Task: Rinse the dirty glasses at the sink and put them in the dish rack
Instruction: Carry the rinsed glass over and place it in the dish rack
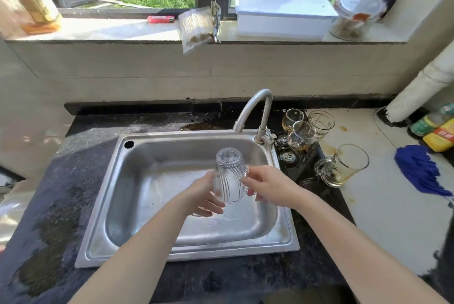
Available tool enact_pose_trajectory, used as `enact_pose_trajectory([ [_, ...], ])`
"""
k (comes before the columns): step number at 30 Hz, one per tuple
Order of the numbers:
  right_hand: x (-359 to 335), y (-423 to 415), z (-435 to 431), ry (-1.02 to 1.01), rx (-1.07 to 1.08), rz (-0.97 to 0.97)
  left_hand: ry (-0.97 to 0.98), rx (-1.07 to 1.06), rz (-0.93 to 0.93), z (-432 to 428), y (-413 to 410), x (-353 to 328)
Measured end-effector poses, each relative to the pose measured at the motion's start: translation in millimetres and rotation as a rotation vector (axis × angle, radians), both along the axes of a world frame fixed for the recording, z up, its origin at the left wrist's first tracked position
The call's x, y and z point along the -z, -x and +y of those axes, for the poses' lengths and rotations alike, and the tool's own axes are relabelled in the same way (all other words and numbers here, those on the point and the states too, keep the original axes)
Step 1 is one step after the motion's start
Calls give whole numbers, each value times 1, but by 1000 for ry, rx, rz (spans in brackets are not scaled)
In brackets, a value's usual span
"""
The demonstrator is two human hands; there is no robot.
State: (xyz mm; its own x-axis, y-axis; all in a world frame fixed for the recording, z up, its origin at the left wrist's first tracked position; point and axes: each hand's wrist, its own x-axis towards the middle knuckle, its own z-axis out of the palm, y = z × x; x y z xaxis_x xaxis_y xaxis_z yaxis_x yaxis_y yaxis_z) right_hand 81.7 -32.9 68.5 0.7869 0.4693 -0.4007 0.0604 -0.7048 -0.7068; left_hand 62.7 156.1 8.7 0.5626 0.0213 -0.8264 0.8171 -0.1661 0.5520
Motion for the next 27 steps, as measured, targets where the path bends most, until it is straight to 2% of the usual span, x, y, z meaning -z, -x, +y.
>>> enact_pose_trajectory([
  [1, -1, 10, 1, -13, 60, -52, -90, 18, -98, 1, 3, 1],
  [4, 0, 44, 8, -84, 296, -207, -570, 246, -441, 4, 19, -2],
  [8, 6, 84, 16, 48, 419, -195, -680, 387, -590, 6, 48, -10],
  [10, 6, 109, 13, 18, 527, -200, -733, 520, -654, 3, 56, -9],
  [14, -7, 158, -12, -66, 733, -237, -730, 681, -779, -26, 68, -16],
  [20, -14, 242, -80, 11, 957, -257, -601, 908, -982, -113, 122, -34],
  [27, -13, 374, -164, 117, 1269, -250, -473, 1216, -1058, -236, 207, -36],
])
